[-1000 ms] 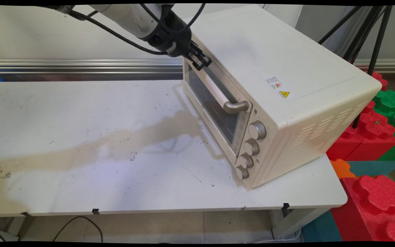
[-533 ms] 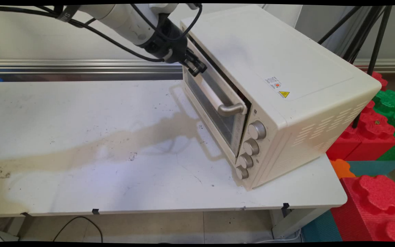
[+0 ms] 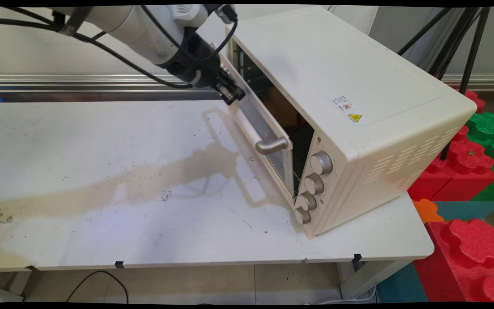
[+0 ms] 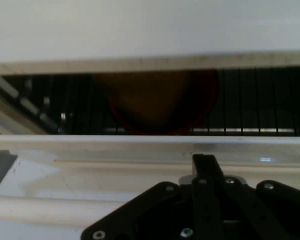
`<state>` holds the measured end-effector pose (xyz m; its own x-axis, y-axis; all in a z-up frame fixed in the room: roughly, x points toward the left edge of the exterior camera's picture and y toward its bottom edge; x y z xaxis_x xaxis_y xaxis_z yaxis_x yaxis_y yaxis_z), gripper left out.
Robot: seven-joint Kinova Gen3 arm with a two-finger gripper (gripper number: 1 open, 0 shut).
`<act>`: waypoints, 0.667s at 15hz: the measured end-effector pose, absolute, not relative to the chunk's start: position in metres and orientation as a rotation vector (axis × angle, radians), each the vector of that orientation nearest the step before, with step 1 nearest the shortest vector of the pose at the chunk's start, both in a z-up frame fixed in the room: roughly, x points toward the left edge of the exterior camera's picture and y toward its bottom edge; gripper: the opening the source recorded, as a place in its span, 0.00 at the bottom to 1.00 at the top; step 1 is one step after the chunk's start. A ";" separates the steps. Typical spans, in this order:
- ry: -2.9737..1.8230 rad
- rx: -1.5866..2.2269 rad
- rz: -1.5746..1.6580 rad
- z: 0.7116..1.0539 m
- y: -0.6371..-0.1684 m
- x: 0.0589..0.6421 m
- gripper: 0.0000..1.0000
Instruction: Open the oven
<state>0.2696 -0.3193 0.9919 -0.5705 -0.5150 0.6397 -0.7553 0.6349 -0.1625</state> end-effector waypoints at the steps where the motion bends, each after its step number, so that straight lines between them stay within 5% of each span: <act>1: -2.315 0.995 0.572 0.990 -0.317 0.273 0.00; 10: -2.383 1.039 0.553 0.974 -0.298 0.300 0.00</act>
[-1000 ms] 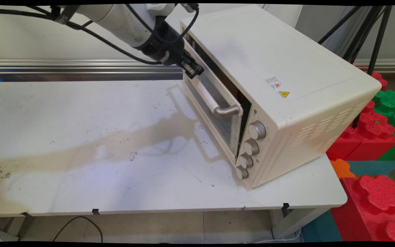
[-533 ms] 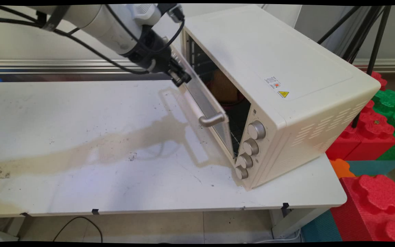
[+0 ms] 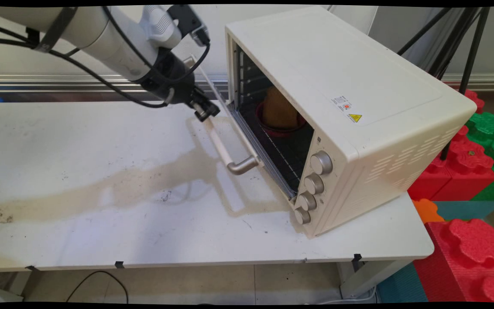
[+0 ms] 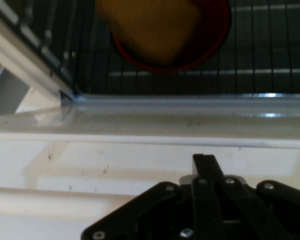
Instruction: Open the oven
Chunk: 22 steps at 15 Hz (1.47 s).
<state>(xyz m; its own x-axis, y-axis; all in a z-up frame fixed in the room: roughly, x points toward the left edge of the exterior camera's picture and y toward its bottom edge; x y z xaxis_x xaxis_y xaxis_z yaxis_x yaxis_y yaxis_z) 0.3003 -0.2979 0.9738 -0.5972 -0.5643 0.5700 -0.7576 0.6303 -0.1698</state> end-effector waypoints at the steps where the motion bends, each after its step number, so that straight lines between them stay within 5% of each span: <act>1: -2.392 1.046 0.550 0.971 -0.296 0.304 0.00; 22: -2.532 1.117 0.489 0.913 -0.264 0.347 0.00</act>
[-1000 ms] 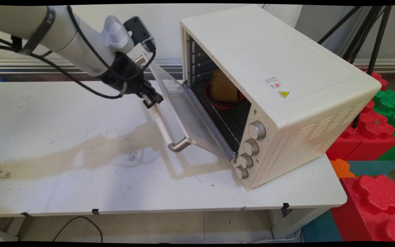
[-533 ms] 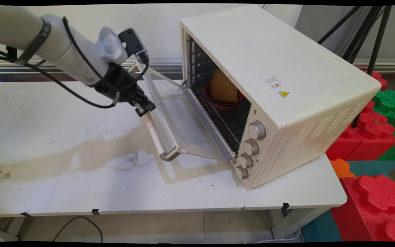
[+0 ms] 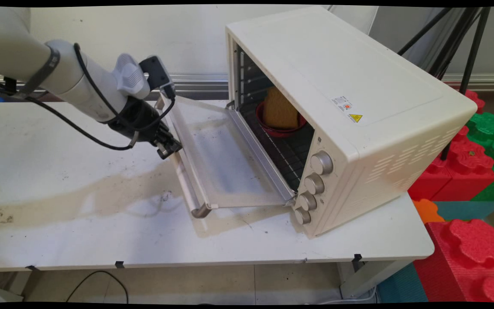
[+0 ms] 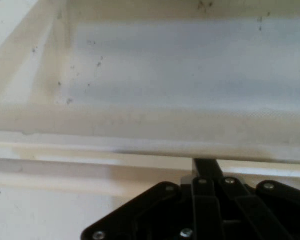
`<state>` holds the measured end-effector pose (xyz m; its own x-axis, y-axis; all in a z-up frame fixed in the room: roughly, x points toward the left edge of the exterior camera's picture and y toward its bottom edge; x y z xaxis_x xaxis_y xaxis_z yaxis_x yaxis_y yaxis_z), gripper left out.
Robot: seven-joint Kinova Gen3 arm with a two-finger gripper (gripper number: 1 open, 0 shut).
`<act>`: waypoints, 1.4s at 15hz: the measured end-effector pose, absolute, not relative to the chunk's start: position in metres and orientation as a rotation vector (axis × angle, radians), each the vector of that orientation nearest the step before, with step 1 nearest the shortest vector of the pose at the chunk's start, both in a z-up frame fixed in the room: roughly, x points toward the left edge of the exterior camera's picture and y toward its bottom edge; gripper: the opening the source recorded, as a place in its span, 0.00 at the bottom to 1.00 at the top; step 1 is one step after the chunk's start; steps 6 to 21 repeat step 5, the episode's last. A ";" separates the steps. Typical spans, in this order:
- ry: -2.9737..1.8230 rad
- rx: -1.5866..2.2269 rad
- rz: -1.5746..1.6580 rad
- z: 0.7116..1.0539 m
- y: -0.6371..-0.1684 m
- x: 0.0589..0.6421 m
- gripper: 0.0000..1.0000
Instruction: Open the oven
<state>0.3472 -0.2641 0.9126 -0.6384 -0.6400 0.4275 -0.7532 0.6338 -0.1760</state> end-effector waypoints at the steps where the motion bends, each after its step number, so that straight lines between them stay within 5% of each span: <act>1: -2.537 1.117 0.484 0.909 -0.263 0.349 0.00; 21: -2.548 1.115 0.465 0.896 -0.260 0.357 0.00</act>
